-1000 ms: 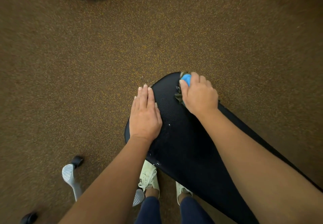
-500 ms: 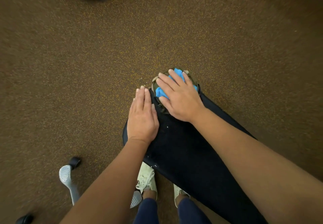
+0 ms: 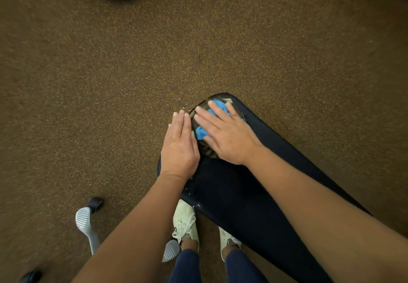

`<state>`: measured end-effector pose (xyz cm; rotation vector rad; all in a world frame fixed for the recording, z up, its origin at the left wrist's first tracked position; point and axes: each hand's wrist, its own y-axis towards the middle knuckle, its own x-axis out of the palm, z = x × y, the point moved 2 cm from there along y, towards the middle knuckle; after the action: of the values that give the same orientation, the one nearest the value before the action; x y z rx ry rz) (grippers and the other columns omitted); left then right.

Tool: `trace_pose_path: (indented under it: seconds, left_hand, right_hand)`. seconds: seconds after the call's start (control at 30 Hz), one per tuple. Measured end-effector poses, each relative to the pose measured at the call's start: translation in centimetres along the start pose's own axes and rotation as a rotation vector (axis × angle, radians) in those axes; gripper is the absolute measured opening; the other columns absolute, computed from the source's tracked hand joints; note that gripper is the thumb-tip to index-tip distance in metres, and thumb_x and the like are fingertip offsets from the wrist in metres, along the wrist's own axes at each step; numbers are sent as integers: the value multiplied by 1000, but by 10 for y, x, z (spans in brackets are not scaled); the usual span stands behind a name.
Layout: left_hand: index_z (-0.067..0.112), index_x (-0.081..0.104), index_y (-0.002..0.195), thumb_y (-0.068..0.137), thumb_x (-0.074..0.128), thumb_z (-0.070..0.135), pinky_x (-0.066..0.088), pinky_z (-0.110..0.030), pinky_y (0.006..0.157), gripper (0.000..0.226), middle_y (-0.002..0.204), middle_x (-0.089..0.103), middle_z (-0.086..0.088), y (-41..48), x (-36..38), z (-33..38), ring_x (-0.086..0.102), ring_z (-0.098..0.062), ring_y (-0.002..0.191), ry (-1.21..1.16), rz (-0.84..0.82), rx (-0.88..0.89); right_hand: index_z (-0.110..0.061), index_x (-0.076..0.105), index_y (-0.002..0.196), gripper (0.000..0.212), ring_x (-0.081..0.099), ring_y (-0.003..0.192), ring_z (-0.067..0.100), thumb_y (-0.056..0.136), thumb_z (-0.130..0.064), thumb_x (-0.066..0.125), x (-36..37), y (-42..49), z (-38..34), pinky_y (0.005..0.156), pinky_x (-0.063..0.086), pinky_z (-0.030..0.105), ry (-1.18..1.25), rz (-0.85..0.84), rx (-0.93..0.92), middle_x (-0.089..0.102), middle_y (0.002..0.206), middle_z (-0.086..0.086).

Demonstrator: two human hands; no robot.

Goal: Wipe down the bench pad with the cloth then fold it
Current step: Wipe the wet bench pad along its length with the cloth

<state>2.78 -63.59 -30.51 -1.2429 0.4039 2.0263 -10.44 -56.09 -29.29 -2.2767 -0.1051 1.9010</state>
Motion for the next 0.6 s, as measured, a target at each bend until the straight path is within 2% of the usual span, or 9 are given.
trace_pose_path:
  seconds: [0.03, 0.17, 0.23, 0.33, 0.4, 0.43, 0.57, 0.6]
  left_hand:
    - [-11, 42, 136, 96, 27, 19, 28, -47, 112, 52, 143, 41, -28, -2, 1, -1, 36, -41, 136, 0, 1, -10]
    - [-8, 38, 140, 97, 23, 25, 22, -41, 116, 56, 149, 35, -23, -5, -1, -2, 29, -34, 141, -64, 34, -58]
    - [-4, 34, 143, 98, 21, 30, 16, -32, 118, 58, 152, 31, -19, -5, -4, -3, 25, -28, 143, -148, 42, -83]
    - [-2, 32, 144, 100, 27, 25, 5, -12, 114, 52, 153, 29, -17, -5, -9, -5, 23, -23, 143, -238, 64, -108]
    - [-2, 33, 144, 99, 29, 24, 5, -9, 112, 52, 153, 31, -17, -5, -11, -5, 24, -22, 142, -263, 74, -116]
    - [-2, 33, 144, 99, 29, 24, 5, -8, 112, 52, 152, 31, -17, -5, -12, -4, 25, -22, 142, -271, 74, -122]
    - [-2, 34, 143, 99, 29, 25, 4, -7, 111, 53, 153, 31, -16, -4, -11, -4, 25, -23, 143, -278, 82, -141]
    - [-3, 34, 143, 99, 29, 24, 3, -7, 111, 52, 153, 31, -16, -5, -10, -4, 25, -23, 143, -278, 85, -136]
  right_hand:
    - [-18, 30, 148, 55, 14, 146, 25, 98, -40, 27, -1, 3, 5, 117, 10, 51, -14, 6, 31, 24, 157, -1]
    - [-13, 26, 149, 56, 8, 146, 30, 98, -37, 25, -7, 34, -10, 116, 5, 54, 28, 66, 385, 20, 158, 3]
    - [-14, 23, 150, 57, 6, 146, 29, 98, -37, 24, -3, 36, -28, 117, 3, 53, 23, 37, 336, 18, 159, 2]
    - [-15, 33, 147, 56, 17, 145, 26, 97, -40, 28, 0, 9, -31, 117, 11, 49, 26, -2, 17, 28, 155, 1]
    - [-17, 34, 147, 56, 17, 145, 24, 97, -41, 30, 3, -4, -12, 118, 11, 47, -3, -14, -118, 27, 156, 0]
    - [-17, 32, 147, 56, 15, 146, 23, 97, -42, 29, 3, -5, -3, 118, 10, 46, -25, -10, -110, 26, 156, -1]
    - [-16, 27, 149, 58, 8, 147, 26, 98, -42, 24, -2, 21, -12, 117, 4, 50, -6, 48, 239, 20, 158, 0]
    - [-16, 24, 150, 58, 5, 147, 27, 98, -43, 23, -1, 26, -23, 117, 3, 51, 7, 45, 269, 18, 159, 1]
